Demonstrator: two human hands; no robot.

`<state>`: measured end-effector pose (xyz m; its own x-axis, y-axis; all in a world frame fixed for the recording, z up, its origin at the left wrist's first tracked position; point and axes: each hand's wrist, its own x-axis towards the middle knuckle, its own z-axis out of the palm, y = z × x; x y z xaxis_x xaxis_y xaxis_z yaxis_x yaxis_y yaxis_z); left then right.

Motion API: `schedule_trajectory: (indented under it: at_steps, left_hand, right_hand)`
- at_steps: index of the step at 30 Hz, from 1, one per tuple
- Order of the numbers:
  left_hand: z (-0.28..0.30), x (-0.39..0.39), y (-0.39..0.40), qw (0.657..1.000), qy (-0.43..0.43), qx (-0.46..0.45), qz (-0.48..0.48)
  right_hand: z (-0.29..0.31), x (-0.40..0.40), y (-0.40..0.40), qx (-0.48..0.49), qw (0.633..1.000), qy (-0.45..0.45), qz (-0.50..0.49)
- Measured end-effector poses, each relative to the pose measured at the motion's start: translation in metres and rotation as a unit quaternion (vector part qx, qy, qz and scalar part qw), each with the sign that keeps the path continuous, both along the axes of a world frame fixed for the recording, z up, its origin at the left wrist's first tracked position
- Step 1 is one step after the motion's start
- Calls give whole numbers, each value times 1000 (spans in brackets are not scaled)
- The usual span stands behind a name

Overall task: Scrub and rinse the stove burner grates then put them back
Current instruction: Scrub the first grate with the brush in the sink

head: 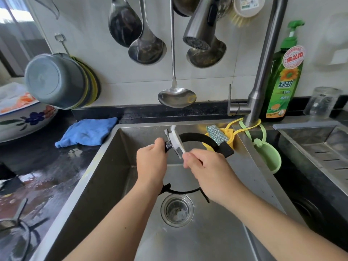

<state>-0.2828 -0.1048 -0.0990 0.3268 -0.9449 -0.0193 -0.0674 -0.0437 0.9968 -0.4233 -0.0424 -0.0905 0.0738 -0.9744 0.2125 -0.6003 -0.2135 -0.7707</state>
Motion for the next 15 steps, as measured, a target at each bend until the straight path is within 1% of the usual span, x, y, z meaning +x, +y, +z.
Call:
schedule_trajectory:
  at_steps: [2, 5, 6, 8, 12, 15]
  left_hand:
    - [0, 0, 1, 1000, -5, 0, -2]
    - [1, 4, 1, 1000, 4, -2, 7]
    - [1, 4, 1, 1000, 5, -4, 6]
    - [1, 3, 2, 1000, -2, -17, -2]
    - [2, -2, 7, 994, -78, -69, -25]
    - [3, -3, 11, 988, -131, -84, -21]
  right_hand:
    - [-2, -4, 2, 15, 1000, 2, 12]
    - [-12, -17, 10, 66, 997, 21, 17]
    - [-13, -17, 11, 72, 997, 22, 12]
    - [-10, -13, 10, 56, 998, 18, 1]
    - [3, -2, 3, -4, 999, -20, -24]
    - [1, -7, 5, 5, 999, -29, -35]
